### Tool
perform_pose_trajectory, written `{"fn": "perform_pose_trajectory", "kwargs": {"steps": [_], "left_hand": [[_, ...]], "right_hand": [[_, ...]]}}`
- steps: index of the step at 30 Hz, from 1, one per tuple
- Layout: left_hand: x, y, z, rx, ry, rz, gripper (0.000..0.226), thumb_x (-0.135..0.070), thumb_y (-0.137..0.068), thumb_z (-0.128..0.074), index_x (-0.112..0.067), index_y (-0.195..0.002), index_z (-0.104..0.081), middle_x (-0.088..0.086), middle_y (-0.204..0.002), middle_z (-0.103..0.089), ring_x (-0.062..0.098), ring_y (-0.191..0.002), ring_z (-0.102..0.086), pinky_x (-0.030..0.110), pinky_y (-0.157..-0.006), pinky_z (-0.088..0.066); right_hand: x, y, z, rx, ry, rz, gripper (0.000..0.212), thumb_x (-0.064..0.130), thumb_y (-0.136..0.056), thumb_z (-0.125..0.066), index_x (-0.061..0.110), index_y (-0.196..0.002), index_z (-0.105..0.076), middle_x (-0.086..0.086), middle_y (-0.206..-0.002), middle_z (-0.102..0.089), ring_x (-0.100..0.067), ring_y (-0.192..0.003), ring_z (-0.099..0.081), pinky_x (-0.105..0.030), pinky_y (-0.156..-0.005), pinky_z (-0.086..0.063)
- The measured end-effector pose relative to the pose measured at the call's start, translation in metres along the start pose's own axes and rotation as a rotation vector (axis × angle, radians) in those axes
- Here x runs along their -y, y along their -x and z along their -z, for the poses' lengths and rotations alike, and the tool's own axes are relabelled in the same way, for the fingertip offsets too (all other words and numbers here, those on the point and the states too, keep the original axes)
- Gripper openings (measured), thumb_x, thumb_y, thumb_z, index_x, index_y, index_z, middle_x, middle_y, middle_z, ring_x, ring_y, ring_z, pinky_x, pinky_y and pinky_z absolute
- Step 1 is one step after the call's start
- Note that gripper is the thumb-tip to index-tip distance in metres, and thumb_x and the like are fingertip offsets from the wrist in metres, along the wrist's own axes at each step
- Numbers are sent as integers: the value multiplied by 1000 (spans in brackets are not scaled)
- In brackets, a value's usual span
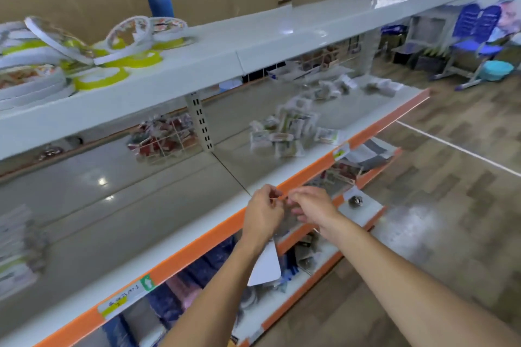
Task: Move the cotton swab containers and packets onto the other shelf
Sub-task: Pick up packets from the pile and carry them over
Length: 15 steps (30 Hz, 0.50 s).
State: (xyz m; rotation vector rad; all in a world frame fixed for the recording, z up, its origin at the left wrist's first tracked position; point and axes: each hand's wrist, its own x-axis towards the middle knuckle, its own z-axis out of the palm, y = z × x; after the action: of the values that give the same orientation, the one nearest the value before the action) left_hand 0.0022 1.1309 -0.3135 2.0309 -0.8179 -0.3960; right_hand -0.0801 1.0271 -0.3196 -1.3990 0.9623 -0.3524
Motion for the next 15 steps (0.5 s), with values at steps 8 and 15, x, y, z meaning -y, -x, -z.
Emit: {"fn": "perform_pose_trajectory", "kwargs": {"steps": [8, 15], "left_hand": [[-45, -43, -67, 72, -32, -107, 19, -10, -85, -54, -24, -94, -61, -1, -97, -68, 17, -89, -63, 32, -79, -50], [-74, -100, -119, 149, -24, -137, 20, -13, -88, -55, -17, -106, -63, 5, -106, -68, 22, -94, -64, 39, -84, -53]], "right_hand": [[2, -32, 83, -115, -58, -20, 10, 28, -90, -63, 26, -90, -73, 13, -69, -74, -2, -59, -69, -20, -53, -50], [13, -77, 130, -173, -66, -11, 13, 25, -81, -64, 30, -80, -77, 9, -72, -74, -7, -64, -68, -24, -55, -51]]}}
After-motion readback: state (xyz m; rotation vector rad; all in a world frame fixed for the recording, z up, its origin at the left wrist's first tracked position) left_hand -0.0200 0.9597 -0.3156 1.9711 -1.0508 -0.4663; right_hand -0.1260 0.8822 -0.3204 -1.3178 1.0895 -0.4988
